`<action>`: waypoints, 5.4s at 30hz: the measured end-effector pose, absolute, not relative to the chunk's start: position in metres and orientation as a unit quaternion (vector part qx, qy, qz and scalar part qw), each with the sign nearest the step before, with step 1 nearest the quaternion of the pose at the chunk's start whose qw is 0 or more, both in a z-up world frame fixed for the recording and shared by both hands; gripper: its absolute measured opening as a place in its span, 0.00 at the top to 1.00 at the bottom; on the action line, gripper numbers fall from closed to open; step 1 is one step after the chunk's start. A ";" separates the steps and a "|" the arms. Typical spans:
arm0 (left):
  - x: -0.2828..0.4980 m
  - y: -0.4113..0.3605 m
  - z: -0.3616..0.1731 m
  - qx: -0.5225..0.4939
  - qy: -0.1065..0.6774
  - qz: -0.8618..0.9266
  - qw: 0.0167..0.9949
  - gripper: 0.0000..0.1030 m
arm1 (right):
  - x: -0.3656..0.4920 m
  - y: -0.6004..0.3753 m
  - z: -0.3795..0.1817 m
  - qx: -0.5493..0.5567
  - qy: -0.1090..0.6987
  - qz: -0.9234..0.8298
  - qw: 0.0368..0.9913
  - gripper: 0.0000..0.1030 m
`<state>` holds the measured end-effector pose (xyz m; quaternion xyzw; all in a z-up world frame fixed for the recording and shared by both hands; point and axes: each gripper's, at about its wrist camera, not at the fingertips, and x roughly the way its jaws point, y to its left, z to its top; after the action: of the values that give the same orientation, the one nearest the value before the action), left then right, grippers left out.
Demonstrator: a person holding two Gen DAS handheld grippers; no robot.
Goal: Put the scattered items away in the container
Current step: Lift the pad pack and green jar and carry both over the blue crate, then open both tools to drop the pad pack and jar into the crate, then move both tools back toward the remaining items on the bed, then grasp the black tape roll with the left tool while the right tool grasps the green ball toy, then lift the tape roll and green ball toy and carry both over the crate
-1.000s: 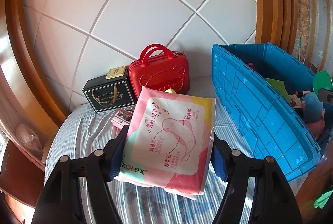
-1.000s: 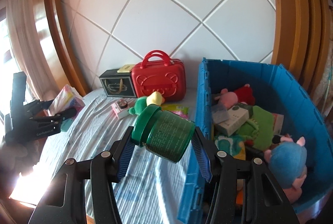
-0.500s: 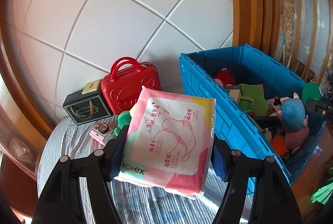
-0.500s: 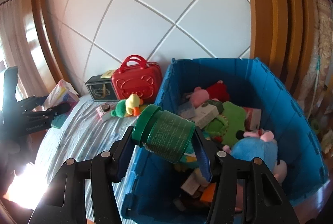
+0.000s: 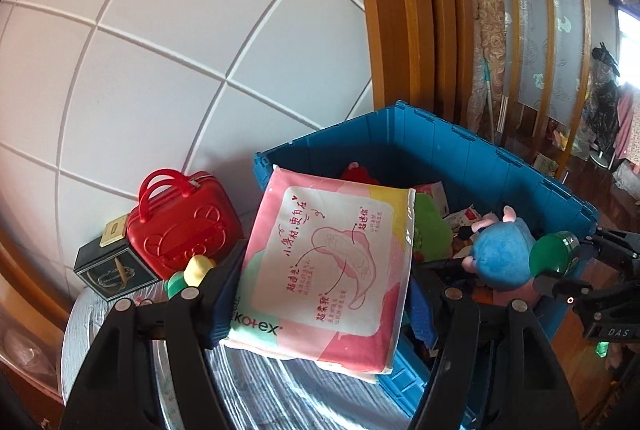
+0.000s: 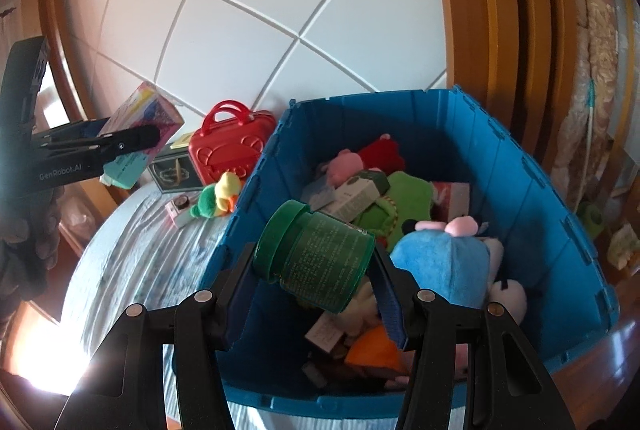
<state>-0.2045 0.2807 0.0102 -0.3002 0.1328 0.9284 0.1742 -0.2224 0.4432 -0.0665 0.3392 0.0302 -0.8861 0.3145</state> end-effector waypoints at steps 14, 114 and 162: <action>-0.228 0.351 0.020 -0.284 0.165 0.919 0.219 0.33 | -0.245 0.468 -0.074 0.352 0.015 -0.883 0.311 0.48; -0.493 -0.131 -0.355 -0.424 0.051 0.904 0.020 0.47 | -0.394 0.019 -0.414 0.457 0.112 -0.845 0.254 0.01; -0.231 -0.118 -0.152 -0.347 0.033 0.937 0.015 0.47 | -0.159 0.114 -0.197 0.412 0.143 -0.837 0.329 0.43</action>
<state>-0.2309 -0.1175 -0.1521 -0.3473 0.0327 0.9371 0.0152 -0.1590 0.1144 -0.1971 0.4117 0.1433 -0.8375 0.3295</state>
